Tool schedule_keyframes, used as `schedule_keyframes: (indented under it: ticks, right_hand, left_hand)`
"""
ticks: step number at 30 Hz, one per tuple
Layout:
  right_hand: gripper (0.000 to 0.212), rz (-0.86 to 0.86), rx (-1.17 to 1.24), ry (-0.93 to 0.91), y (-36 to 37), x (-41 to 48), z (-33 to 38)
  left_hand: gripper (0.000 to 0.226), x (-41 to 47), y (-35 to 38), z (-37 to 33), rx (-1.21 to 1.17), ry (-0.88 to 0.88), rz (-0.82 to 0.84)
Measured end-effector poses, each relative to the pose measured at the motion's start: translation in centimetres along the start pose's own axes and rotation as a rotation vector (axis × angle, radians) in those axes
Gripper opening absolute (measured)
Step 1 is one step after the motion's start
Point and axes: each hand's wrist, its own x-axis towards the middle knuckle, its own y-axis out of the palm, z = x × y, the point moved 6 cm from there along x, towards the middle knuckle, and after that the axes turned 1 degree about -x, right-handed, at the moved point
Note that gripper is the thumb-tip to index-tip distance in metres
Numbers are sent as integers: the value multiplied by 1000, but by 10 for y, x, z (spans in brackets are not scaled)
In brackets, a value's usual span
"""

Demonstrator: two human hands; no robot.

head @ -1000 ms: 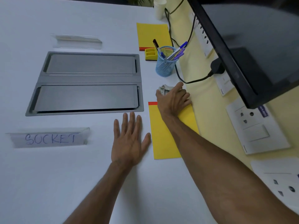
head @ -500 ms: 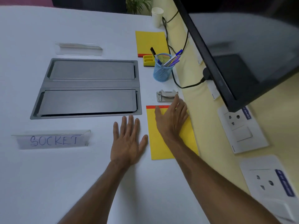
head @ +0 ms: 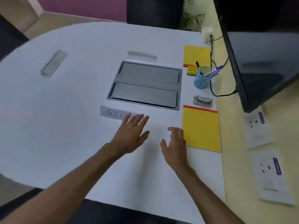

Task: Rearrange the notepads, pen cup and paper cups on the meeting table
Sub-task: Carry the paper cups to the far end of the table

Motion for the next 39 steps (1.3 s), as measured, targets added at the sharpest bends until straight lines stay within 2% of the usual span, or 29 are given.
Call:
schedule_keyframes:
  ticks: [4,10,17,22,23,25,26,28,29,33,39]
  right_hand:
    - [41,171,-61,-184,13,-21,76]
    - [38,229,-175,-483,19,-67,199]
    - [40,298,-217,-693,39,-140,329]
    - [38,284,-287,-779,74,-206,418]
    - [38,294,-285,-764,73,-204,417]
    - [39,327,-274,-852,99,-240,470]
    - [39,333,-283,-832,97,-236,470]
    - [38,377,-268,-923,126,-269,521]
    - [38,383,-265,-905,125,-268,521]
    - [33,448,-287,-1034,168,-306,588]
    - [39,550,-294,-1152,231,-326,674]
  left_hand:
    - [55,-81,-53,40,-26,-118,-31]
    - [37,-216,-129,102,-122,-357,-238]
    - [30,-376,-185,163,-192,-556,-480]
    - [39,-495,-200,205,-228,-656,-552]
    - [38,-493,-194,206,-219,-651,-560]
    - [31,-559,-197,226,-208,-744,-587]
    - [30,-554,-193,228,-197,-727,-591]
    - [32,-611,-195,248,-177,-806,-610]
    - [33,-608,-195,251,-175,-800,-616]
    - [37,-668,-202,290,-151,-922,-698]
    - [42,-709,-207,352,-141,-1039,-716]
